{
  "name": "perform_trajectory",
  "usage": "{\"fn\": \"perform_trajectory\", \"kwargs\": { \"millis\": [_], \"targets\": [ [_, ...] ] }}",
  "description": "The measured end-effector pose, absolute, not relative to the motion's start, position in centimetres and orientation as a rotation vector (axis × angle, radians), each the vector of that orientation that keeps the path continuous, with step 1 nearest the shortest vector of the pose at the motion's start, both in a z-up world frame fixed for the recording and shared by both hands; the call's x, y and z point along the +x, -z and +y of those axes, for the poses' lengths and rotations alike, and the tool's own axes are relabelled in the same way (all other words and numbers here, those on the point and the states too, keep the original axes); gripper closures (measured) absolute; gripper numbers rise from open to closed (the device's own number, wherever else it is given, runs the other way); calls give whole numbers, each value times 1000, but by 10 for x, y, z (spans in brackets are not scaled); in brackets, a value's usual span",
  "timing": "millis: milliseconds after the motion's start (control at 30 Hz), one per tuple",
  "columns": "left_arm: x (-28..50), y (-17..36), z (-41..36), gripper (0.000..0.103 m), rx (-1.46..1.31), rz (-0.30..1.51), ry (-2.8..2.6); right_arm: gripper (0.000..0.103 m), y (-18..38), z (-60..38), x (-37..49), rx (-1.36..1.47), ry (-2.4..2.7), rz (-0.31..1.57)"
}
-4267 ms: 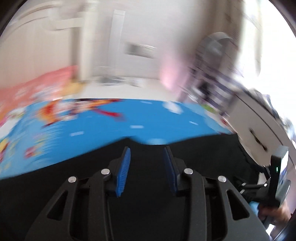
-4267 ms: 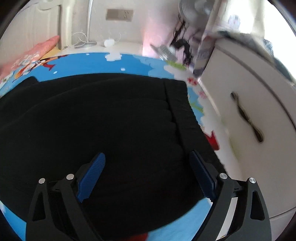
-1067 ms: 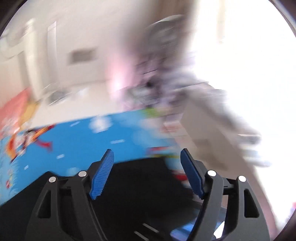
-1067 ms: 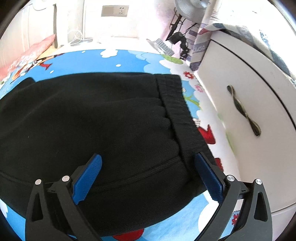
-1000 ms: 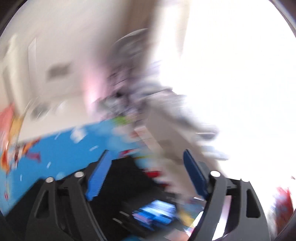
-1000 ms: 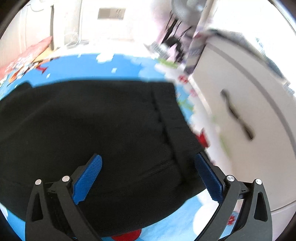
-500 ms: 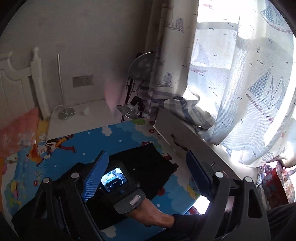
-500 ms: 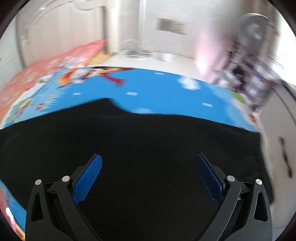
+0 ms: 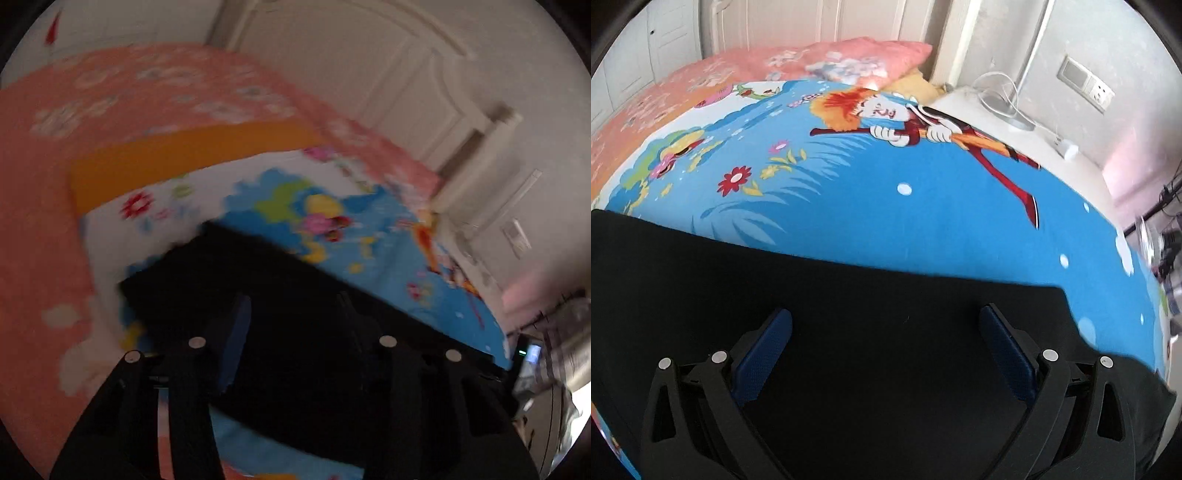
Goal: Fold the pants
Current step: 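Smooth the folded pants flat with both open tools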
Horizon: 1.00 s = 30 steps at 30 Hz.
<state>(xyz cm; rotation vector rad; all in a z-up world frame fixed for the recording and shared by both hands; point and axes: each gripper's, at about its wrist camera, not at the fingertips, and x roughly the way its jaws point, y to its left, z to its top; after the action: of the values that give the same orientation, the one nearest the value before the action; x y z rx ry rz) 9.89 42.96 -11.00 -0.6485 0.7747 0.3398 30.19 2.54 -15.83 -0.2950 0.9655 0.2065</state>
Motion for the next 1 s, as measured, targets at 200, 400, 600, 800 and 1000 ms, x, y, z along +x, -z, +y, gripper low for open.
{"fn": "perform_trajectory", "kwargs": {
  "millis": [200, 400, 600, 800, 1000],
  "targets": [
    [63, 173, 508, 39, -894, 805, -404, 5, 130, 26, 286, -212, -231, 884],
    [96, 180, 513, 91, -907, 796, -337, 5, 125, 81, 265, -164, -480, 853],
    [116, 143, 498, 98, -691, 760, -380, 5, 148, 144, 266, -320, -482, 803],
    [99, 153, 487, 57, -629, 786, -565, 5, 166, 146, 285, -323, -434, 891],
    [155, 104, 409, 55, -313, 663, -303, 4, 167, 147, 283, -331, -432, 892]
  ]
}}
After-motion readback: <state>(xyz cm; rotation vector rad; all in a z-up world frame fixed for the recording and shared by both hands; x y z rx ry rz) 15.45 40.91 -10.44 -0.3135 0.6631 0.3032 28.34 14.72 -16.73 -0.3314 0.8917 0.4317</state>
